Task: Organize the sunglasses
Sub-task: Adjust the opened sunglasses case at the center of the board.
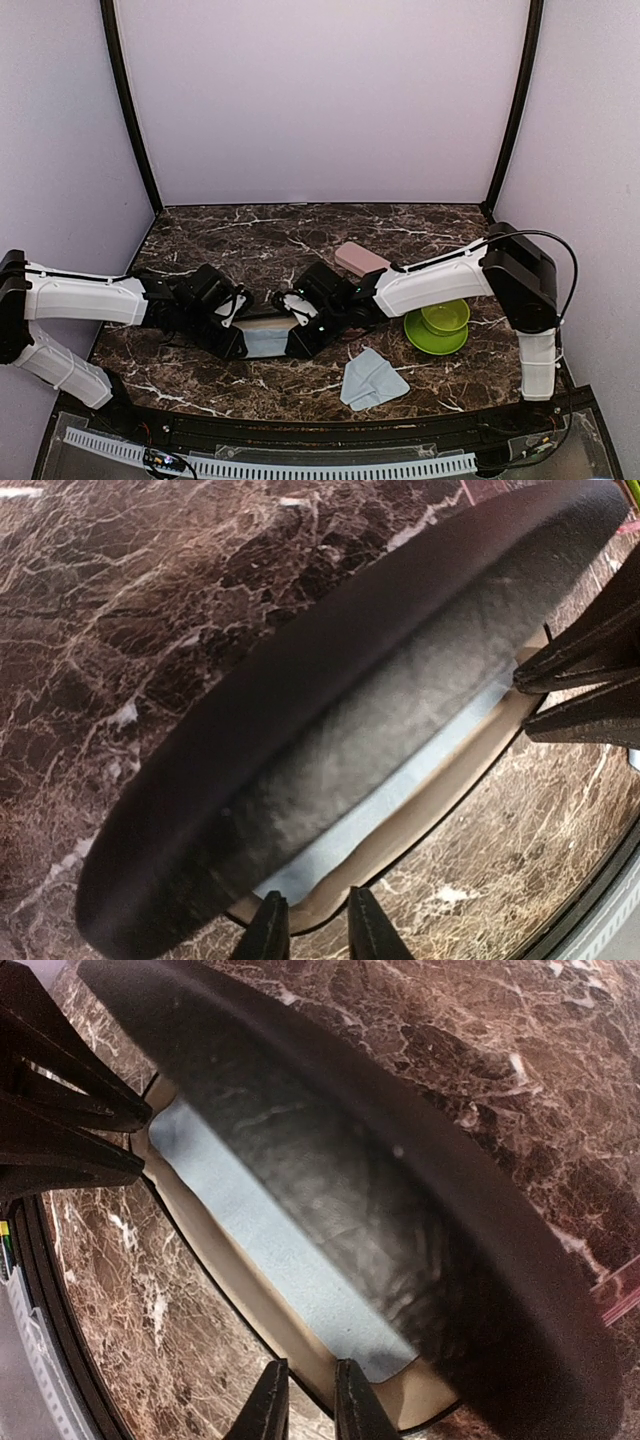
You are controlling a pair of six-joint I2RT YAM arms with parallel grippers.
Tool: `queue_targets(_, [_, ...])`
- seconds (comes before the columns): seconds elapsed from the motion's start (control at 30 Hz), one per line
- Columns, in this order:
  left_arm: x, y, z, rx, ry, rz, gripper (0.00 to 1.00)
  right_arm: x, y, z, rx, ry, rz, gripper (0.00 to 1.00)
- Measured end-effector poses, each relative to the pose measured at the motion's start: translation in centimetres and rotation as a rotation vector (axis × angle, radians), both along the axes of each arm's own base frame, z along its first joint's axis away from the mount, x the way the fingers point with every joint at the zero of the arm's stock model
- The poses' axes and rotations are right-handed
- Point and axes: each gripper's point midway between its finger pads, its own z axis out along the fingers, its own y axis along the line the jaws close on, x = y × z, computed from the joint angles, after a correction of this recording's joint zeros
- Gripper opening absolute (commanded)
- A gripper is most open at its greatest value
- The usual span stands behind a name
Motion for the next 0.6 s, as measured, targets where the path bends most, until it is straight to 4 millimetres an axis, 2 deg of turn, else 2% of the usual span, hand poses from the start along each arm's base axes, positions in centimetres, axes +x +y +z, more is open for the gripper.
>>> queue_targets(0.27, [0.3,0.6,0.2,0.029,-0.020,0.012,0.30,0.0,0.2,0.4,0.018,0.003,-0.013,0.20])
queue_targets(0.6, [1.5,0.7,4.9,-0.031,-0.141,0.040,0.35,0.4,1.0,1.4,0.047,-0.009,-0.013,0.22])
